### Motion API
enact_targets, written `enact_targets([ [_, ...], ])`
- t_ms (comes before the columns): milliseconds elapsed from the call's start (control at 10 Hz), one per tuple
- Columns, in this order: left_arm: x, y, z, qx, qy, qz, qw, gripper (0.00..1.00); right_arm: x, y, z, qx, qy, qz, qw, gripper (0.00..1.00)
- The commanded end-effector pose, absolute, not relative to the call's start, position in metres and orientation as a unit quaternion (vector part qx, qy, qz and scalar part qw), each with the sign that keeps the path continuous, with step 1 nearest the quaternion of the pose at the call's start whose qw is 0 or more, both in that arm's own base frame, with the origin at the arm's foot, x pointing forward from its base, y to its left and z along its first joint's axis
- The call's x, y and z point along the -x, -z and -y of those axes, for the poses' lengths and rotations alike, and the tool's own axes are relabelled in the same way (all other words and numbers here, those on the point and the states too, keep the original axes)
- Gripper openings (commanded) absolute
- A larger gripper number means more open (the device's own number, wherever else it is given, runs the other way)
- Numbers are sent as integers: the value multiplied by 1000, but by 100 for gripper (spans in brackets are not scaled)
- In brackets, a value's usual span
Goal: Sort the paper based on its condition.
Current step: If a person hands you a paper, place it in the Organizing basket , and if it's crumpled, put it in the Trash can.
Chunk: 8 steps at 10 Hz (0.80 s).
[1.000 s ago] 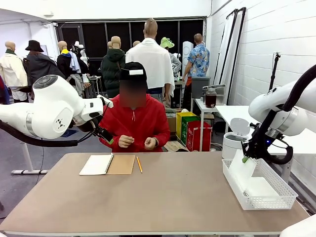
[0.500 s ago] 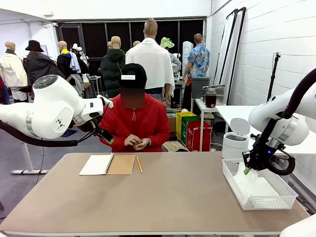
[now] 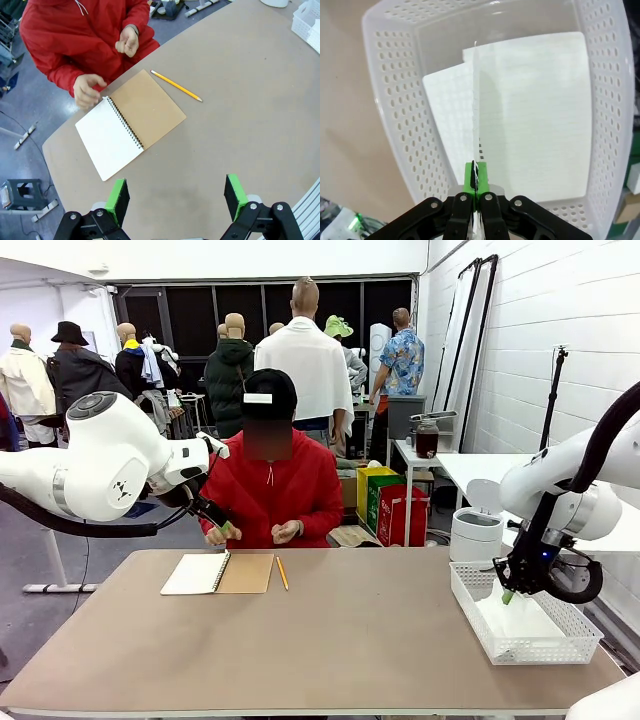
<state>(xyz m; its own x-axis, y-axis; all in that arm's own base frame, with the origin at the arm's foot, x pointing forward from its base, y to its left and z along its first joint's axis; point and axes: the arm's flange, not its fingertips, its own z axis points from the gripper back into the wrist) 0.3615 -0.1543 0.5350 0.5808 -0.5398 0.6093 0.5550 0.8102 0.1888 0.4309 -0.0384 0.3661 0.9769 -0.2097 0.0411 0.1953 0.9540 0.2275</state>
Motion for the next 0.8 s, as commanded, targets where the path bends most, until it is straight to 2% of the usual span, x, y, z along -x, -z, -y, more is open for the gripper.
enact_targets([
  [0, -362, -535, 153, 12, 307, 337, 890, 100, -439, -360, 34, -75, 128, 20, 989, 27],
  [300, -362, -535, 153, 12, 307, 337, 890, 100, -448, -358, 34, -64, 145, 16, 987, 84],
  [400, -362, -535, 153, 12, 307, 337, 890, 100, -450, -361, 31, -55, 151, 18, 987, 100],
  [700, -362, -535, 153, 12, 307, 337, 890, 100, -456, -371, 23, -25, 164, 12, 986, 100],
])
